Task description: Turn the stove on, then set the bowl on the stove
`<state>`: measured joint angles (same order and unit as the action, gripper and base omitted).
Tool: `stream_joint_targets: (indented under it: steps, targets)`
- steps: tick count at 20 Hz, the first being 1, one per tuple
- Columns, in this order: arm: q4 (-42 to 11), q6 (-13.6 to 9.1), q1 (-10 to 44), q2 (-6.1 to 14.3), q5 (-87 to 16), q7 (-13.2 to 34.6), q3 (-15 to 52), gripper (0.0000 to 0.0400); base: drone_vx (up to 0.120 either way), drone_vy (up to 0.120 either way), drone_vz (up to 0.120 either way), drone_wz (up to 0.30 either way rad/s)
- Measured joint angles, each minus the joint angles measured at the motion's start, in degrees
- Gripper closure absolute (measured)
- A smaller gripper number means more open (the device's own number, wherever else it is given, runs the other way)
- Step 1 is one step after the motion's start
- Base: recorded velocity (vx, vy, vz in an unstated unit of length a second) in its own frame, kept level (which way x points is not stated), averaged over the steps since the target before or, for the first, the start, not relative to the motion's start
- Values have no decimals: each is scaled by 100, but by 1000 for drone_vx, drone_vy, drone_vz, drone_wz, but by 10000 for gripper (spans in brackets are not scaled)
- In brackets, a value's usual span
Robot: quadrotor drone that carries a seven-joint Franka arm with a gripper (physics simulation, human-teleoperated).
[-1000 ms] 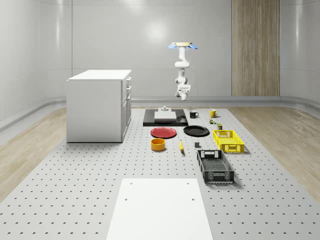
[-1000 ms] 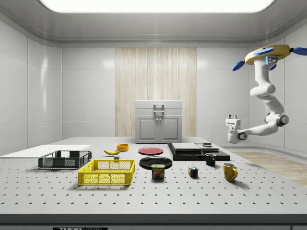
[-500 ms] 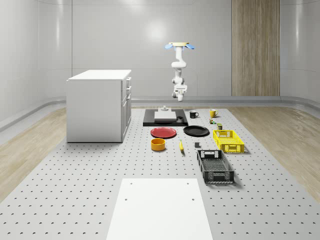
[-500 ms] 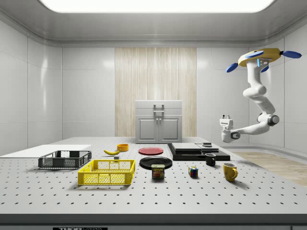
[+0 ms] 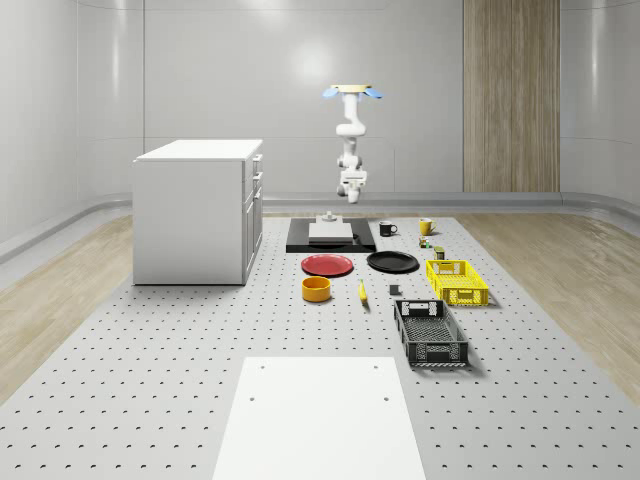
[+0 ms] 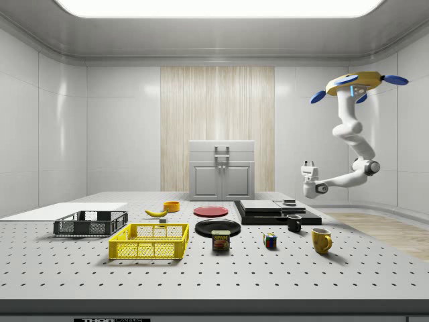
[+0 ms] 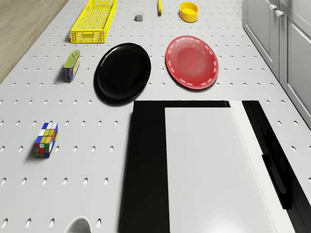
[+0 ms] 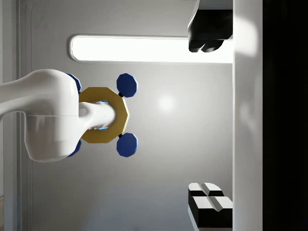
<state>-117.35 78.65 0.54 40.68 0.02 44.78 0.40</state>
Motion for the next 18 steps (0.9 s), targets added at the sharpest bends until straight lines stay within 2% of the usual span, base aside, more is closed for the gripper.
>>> stream_joint_targets:
  steps: [18]
  targets:
    - [-62, 80, 80, 57, -351, 44, 252, 0, 0, -120, 0, 0]
